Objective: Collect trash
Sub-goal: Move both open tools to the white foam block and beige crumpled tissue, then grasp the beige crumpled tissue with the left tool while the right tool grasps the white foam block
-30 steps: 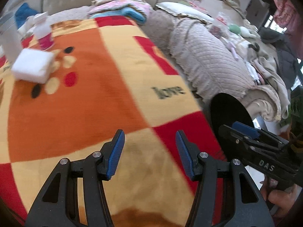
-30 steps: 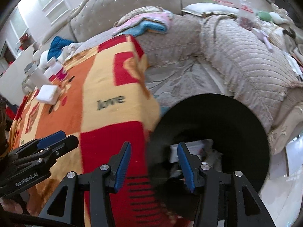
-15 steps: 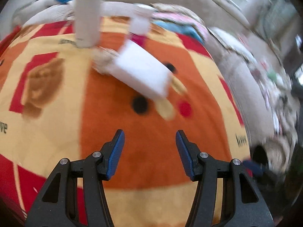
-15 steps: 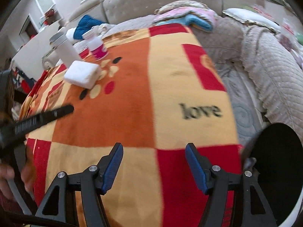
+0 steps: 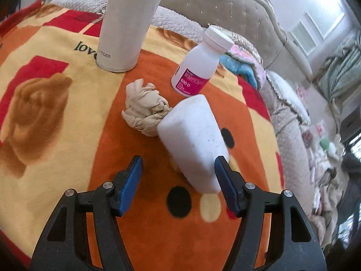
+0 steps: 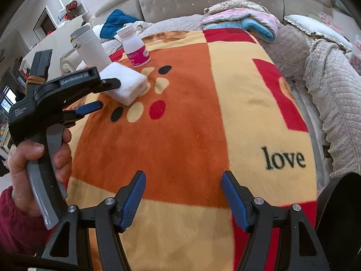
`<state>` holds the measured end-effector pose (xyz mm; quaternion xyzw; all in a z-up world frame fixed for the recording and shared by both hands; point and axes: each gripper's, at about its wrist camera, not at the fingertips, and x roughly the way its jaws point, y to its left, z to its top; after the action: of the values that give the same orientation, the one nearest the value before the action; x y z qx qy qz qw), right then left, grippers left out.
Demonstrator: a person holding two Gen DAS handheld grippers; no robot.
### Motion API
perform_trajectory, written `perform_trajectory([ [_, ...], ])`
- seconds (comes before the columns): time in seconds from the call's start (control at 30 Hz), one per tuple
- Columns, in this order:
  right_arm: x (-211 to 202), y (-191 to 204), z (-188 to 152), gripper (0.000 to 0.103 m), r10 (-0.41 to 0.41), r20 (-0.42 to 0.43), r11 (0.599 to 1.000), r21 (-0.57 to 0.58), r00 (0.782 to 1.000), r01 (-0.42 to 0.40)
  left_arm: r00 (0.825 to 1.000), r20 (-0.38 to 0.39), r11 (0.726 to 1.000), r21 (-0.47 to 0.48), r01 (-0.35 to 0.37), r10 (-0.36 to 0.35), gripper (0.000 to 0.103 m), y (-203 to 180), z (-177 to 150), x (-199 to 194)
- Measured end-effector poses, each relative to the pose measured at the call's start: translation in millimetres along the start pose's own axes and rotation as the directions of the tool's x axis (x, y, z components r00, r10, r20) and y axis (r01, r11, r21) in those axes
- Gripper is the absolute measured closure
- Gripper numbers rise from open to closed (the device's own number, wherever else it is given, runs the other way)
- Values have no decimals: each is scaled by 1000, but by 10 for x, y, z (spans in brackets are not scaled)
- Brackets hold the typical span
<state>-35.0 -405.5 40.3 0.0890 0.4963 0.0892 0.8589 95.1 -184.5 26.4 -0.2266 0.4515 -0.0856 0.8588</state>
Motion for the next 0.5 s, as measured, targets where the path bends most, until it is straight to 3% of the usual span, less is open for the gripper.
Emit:
perform_trajectory([
  [0.07, 34, 15, 26, 35, 0, -3, 1000, -3, 1000, 0, 1000, 6, 1000, -7, 4, -4, 40, -5, 25, 12],
  [0.1, 49, 22, 39, 35, 0, -4, 1000, -5, 1000, 0, 1000, 8, 1000, -9, 7, -7, 47, 6, 36, 19],
  [0.13, 58, 25, 48, 35, 0, -4, 1000, -6, 1000, 0, 1000, 6, 1000, -11, 18, -18, 61, 18, 37, 17],
  [0.23, 73, 34, 68, 34, 1, -1, 1000, -6, 1000, -1, 997, -18, 998, -7, 70, -70, 83, 2, 76, -6],
  [0.3, 72, 45, 81, 34, 2, 0, 1000, -4, 1000, -2, 998, -18, 998, 22, 63, -62, 88, -42, 85, -78],
  [0.5, 93, 163, 180, 34, 52, 16, 998, -19, 999, -52, 998, -20, 993, 98, 64, -62, 91, 92, 91, -415],
])
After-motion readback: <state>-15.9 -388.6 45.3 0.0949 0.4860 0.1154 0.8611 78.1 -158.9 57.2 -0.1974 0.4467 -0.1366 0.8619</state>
